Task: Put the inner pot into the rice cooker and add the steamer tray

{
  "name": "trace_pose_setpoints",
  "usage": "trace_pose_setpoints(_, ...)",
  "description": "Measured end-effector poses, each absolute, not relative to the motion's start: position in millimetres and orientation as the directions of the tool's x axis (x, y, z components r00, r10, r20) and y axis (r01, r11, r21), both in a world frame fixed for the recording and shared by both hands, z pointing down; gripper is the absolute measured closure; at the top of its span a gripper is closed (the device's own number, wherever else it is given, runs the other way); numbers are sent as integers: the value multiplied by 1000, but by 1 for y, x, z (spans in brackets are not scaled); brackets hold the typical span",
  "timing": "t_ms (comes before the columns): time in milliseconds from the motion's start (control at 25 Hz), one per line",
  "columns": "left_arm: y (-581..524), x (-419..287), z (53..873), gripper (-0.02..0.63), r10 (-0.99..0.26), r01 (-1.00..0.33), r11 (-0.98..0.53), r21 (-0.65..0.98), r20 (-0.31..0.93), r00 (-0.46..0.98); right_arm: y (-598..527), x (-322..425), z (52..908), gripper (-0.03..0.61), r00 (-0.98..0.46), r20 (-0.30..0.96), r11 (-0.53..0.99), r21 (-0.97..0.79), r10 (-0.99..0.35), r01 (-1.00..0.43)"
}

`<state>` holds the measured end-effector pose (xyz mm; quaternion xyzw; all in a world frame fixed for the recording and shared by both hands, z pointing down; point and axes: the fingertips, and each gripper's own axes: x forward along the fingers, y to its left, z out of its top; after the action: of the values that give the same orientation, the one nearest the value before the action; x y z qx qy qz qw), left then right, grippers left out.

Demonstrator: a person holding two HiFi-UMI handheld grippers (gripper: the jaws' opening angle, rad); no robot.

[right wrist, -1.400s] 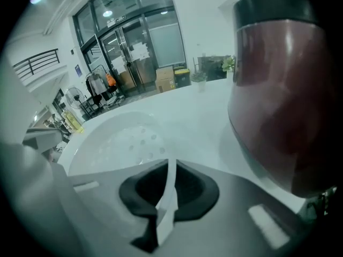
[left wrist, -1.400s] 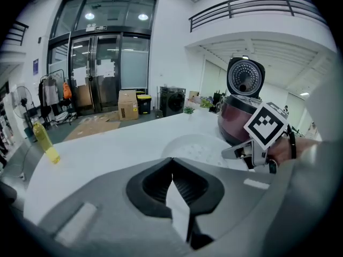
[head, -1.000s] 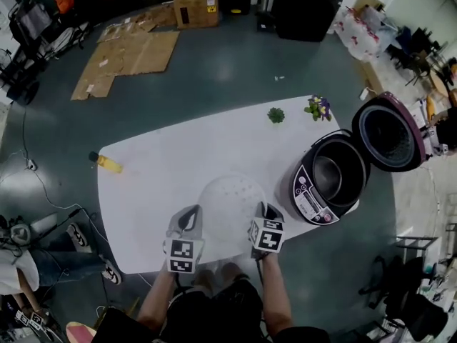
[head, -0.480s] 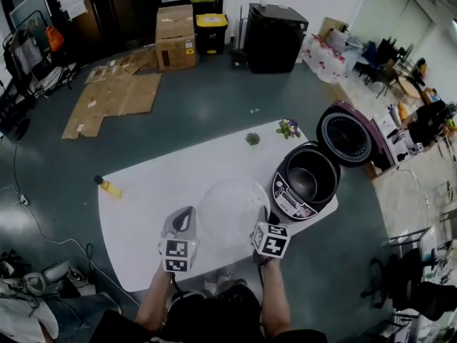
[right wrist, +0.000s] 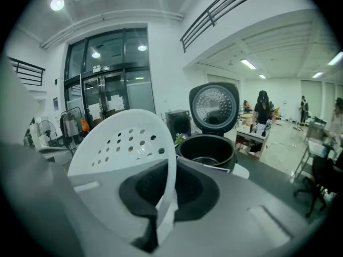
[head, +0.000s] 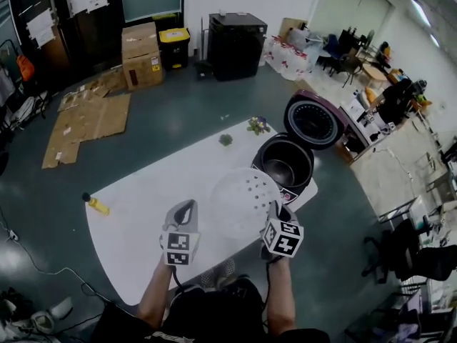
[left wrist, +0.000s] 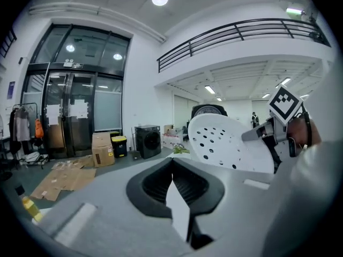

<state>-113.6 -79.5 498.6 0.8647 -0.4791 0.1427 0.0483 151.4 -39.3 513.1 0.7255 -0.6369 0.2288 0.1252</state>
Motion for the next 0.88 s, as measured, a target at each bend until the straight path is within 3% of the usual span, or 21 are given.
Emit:
trace_pose_setpoints(520, -88, -11, 487, 603, -726, -741, -670, -48, 249, 641, 14, 293, 481, 566, 336, 418, -409, -96, -844, -908)
trace_pose_setpoints(880, -130, 56, 482, 603, -715, -724, -687, -64, 234, 659, -19, 357, 481, 566, 350, 412, -428, -112, -841, -897)
